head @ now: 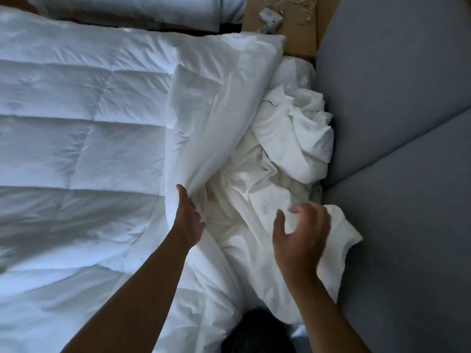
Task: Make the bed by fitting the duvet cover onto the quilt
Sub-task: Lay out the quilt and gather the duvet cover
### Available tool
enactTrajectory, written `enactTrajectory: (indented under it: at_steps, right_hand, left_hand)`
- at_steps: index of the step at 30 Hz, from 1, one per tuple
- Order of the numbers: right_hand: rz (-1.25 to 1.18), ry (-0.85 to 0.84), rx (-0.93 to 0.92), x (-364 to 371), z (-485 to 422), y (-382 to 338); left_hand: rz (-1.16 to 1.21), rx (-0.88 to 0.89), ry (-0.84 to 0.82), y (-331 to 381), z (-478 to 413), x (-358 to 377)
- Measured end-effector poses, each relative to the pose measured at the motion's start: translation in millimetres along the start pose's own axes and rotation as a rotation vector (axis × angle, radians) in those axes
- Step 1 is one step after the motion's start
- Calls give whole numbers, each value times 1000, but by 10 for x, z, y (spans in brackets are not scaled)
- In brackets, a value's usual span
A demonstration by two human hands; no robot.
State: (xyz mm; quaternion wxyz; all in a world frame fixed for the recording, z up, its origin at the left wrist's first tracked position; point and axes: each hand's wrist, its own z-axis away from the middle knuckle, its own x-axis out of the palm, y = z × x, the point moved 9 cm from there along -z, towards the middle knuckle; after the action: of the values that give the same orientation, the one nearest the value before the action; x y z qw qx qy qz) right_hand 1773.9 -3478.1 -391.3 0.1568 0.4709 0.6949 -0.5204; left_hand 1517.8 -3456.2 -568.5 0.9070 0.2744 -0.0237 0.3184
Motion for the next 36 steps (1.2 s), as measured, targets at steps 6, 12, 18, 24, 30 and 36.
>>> enactTrajectory:
  at_steps: [6, 12, 18, 24, 30, 36]
  right_hand:
    - [8, -889, -164, 2133, 93, -358]
    - [349, -1050, -175, 2669, -92, 425]
    - [245, -590, 256, 1632, -724, 1413]
    - [288, -661, 356, 1484, -400, 1619]
    - [284, -480, 429, 1155, -397, 1794]
    - [406, -573, 628, 1266, -303, 1756]
  left_hand:
    - [-190, 292, 205, 381, 125, -297]
    - [-830, 455, 198, 544, -208, -375]
    - [-733, 361, 303, 641, -508, -217]
    - [-1160, 443, -40, 702, -913, 939]
    - [-1024, 246, 51, 982, -1065, 652]
    - [-135, -9, 69, 1528, -998, -146]
